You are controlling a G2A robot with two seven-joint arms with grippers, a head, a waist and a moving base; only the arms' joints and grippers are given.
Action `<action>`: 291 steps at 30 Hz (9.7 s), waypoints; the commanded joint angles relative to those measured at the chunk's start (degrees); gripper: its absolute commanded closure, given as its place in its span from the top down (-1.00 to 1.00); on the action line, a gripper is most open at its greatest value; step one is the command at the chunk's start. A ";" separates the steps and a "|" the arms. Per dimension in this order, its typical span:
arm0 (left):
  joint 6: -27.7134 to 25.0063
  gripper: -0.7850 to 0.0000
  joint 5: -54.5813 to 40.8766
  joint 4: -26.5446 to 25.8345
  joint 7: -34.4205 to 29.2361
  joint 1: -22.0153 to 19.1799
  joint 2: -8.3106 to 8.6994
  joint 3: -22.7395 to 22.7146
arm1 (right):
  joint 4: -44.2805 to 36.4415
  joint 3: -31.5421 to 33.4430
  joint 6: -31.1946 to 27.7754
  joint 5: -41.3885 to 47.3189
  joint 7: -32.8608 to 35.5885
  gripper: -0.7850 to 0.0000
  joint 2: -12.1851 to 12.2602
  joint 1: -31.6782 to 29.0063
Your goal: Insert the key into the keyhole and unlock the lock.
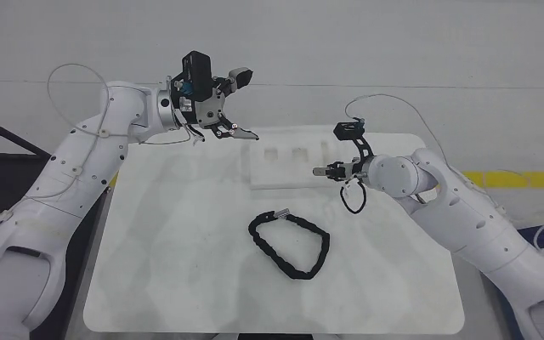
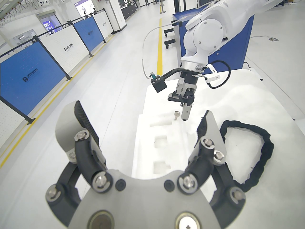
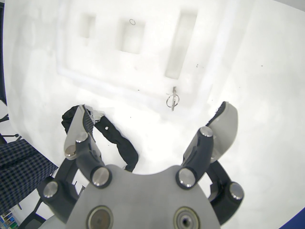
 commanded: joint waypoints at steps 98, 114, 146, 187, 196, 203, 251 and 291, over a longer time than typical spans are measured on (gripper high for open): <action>0.00 1.00 0.00 0.00 0.00 0.00 0.00 0.00 | -14.36 51.57 -24.38 26.98 28.67 -1.00 4.06 -17.85; 0.00 1.00 0.00 0.00 0.00 0.00 0.00 0.00 | -16.20 56.92 -33.07 35.65 29.17 -1.00 4.94 -19.87; 1.63 1.00 3.84 -3.58 -4.46 2.45 0.25 -0.55 | -16.20 56.92 -33.07 35.65 29.17 -1.00 4.94 -19.87; 7.02 1.00 30.73 10.89 23.39 14.27 -8.97 15.06 | -16.20 56.92 -33.07 35.65 29.17 -1.00 4.94 -19.87; 7.02 1.00 26.00 15.77 16.43 14.52 -11.52 14.34 | -16.20 56.92 -33.07 35.65 29.17 -1.00 4.94 -19.87; 9.05 0.61 23.97 16.03 11.71 15.44 -13.29 13.98 | -16.20 56.92 -33.07 35.65 29.17 -1.00 4.94 -19.87; 8.67 -0.31 21.83 9.01 -4.38 23.27 -11.59 5.23 | -16.20 56.92 -33.07 35.65 29.17 -1.00 4.94 -19.87; 0.00 -1.00 14.83 -5.47 16.37 15.22 -9.17 -2.06 | -16.20 56.92 -33.07 35.65 29.17 -1.00 4.94 -19.87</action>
